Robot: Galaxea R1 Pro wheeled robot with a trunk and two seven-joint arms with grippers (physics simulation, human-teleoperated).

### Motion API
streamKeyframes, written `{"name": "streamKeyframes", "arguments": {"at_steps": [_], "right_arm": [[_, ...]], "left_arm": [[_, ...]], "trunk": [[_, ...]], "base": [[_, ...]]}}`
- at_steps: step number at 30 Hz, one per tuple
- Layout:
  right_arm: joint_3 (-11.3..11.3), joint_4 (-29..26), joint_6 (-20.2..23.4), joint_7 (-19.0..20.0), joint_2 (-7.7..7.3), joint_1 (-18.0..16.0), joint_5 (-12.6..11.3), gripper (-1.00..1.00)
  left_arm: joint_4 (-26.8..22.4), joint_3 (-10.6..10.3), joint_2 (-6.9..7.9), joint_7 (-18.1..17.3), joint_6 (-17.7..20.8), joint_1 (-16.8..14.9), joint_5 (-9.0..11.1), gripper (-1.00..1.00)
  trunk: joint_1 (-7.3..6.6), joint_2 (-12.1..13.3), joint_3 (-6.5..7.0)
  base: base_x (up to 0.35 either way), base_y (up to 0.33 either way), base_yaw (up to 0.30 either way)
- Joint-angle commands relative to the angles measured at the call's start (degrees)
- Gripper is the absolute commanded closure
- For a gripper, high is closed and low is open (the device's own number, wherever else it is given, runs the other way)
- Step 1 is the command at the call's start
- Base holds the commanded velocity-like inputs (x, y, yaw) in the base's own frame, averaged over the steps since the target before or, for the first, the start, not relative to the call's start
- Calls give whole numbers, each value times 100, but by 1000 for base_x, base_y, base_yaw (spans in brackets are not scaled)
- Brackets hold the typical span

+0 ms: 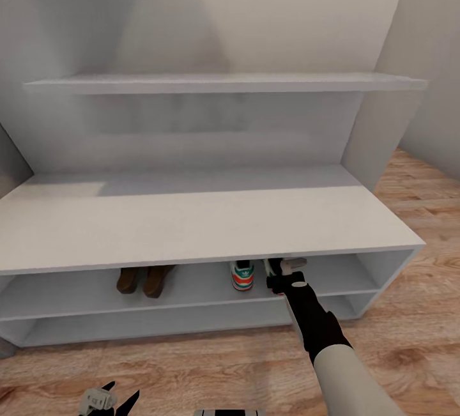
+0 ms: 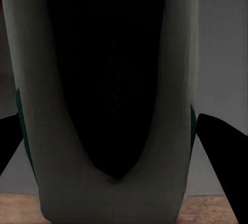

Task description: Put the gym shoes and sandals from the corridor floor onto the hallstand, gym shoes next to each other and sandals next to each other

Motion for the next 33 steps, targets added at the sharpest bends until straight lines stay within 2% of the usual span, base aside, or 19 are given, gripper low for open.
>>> {"name": "streamKeyframes", "arguments": {"at_steps": [1, 11, 12, 19, 33], "right_arm": [[-18, 303, 22, -4, 6, 1, 34, 100], [-22, 303, 21, -4, 6, 1, 34, 100], [-23, 303, 21, -4, 6, 1, 34, -100], [-17, 303, 27, -4, 6, 1, 34, -100], [-17, 308, 25, -4, 6, 1, 34, -100]], "left_arm": [[6, 19, -1, -48, 8, -3, 27, -100], [6, 19, -1, -48, 8, -3, 27, -100], [6, 19, -1, -48, 8, -3, 27, -100], [6, 19, -1, -48, 8, -3, 27, -100], [6, 19, -1, -48, 8, -3, 27, -100]], "trunk": [[0, -1, -6], [0, -1, -6], [0, -1, -6], [0, -1, -6], [0, -1, -6]], "base": [[17, 0, 0], [60, 0, 0], [10, 0, 0], [-31, 0, 0], [-321, 0, 0]]}}
